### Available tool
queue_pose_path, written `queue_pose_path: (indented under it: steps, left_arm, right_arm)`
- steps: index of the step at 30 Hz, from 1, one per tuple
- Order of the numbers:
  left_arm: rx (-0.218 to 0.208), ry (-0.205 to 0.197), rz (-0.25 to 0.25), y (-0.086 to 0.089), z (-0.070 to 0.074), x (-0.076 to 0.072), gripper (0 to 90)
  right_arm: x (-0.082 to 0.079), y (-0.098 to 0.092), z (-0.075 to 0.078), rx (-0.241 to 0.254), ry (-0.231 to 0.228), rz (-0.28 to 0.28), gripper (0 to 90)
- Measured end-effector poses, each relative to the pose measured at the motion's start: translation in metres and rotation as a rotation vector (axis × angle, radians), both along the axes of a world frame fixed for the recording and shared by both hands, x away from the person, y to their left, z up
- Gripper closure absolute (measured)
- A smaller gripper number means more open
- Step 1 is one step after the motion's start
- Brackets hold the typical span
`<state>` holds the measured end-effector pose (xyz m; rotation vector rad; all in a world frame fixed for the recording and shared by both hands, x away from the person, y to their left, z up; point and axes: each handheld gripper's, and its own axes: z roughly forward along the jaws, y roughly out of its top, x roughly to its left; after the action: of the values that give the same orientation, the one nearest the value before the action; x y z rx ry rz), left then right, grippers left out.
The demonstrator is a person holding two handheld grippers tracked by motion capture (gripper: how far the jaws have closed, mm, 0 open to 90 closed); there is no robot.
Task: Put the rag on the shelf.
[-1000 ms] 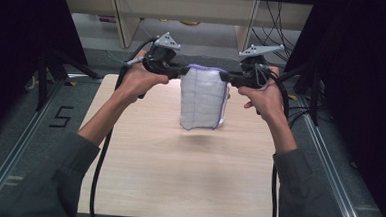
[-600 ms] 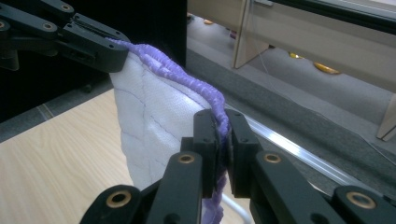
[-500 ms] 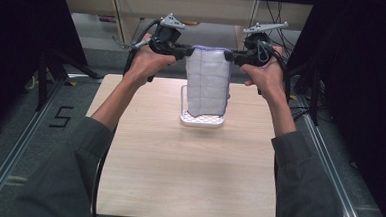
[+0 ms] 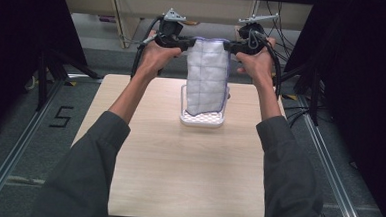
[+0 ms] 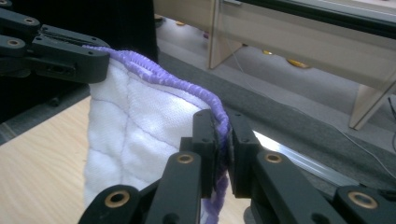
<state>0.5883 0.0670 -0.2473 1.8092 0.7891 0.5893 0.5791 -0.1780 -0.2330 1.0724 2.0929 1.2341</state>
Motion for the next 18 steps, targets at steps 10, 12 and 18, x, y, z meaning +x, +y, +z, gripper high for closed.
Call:
queue_pose_path:
  steps: [10, 12, 18]
  left_arm:
    - [-0.012, 0.022, 0.057, -0.007, -0.026, 0.030, 83.7]
    - [0.003, 0.026, 0.069, -0.009, -0.029, 0.032, 83.8]
    - [0.062, 0.044, 0.094, -0.010, -0.047, 0.040, 83.3]
  right_arm:
    - [0.039, 0.006, -0.026, -0.022, 0.015, -0.064, 83.2]
    - [0.044, 0.008, -0.031, -0.030, 0.040, -0.084, 82.9]
    - [0.054, 0.013, -0.046, -0.048, 0.060, -0.080, 81.8]
